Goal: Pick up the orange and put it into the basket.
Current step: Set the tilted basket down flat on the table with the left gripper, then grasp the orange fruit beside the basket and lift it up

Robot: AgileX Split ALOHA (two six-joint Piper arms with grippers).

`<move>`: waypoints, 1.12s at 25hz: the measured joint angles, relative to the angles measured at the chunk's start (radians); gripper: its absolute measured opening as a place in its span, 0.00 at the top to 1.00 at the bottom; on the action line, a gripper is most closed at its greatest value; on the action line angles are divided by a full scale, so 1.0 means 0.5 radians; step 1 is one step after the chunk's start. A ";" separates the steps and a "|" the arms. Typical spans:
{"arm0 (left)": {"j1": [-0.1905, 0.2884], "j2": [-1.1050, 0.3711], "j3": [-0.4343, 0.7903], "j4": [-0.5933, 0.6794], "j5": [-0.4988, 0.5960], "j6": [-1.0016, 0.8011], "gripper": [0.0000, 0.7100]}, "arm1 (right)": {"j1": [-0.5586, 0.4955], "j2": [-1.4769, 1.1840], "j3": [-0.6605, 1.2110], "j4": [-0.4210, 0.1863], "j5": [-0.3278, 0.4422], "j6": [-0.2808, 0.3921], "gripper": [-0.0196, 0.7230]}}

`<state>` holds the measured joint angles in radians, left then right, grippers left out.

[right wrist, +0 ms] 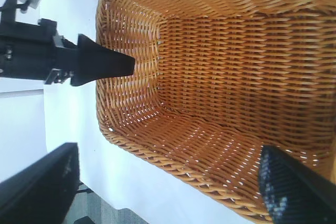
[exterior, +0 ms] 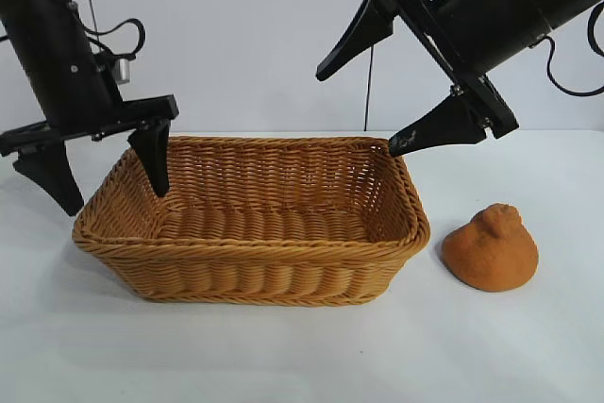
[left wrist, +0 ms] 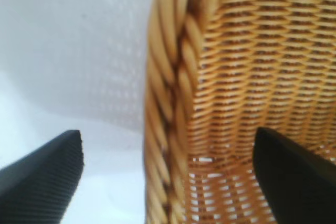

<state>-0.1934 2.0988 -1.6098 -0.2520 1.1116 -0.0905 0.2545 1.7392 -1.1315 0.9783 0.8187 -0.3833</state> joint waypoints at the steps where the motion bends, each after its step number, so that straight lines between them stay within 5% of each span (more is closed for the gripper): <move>1: 0.000 -0.042 -0.002 0.053 0.015 0.000 0.11 | 0.000 0.000 0.000 0.000 0.000 0.000 0.12; 6: 0.033 -0.237 -0.006 0.346 0.073 0.000 0.11 | 0.000 0.000 0.000 0.000 0.000 0.000 0.12; 15: 0.334 -0.270 -0.006 0.524 0.190 0.014 0.11 | 0.000 0.000 0.000 0.000 -0.009 0.000 0.12; 28: 0.348 -0.697 0.039 0.469 0.201 0.095 0.11 | 0.000 0.000 0.000 0.000 0.017 0.000 0.12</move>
<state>-0.0193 1.7501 -1.5905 -0.0176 1.2123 -0.0428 0.2545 1.7392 -1.1315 0.9783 0.8270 -0.3833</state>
